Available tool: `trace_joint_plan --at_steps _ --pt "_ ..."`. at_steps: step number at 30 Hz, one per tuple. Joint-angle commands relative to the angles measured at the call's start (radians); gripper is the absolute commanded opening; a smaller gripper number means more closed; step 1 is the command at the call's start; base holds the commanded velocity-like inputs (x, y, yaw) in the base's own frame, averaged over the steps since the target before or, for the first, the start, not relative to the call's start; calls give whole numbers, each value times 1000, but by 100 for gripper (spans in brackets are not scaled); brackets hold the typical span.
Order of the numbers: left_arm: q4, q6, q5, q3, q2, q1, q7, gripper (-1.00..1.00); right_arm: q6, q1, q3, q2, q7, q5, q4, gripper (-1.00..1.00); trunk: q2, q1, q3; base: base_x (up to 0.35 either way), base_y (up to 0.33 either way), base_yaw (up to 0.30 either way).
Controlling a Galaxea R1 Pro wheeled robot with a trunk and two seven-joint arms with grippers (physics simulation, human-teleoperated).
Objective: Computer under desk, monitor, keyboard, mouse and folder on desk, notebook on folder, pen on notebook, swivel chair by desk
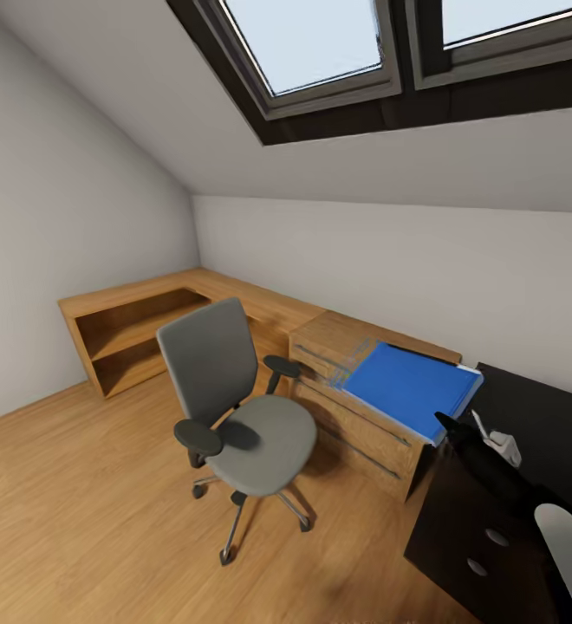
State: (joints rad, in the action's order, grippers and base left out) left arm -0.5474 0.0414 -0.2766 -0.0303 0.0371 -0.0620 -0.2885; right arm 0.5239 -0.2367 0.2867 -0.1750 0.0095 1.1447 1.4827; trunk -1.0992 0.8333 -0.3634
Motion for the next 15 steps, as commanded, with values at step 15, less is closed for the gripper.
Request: trace_joint_plan --at_steps 15 --pt "81 212 -7 -5 1 0 -7 100 5 -1 55 5 0 8 -39 -100 -1 0 -1 0 0 -297"
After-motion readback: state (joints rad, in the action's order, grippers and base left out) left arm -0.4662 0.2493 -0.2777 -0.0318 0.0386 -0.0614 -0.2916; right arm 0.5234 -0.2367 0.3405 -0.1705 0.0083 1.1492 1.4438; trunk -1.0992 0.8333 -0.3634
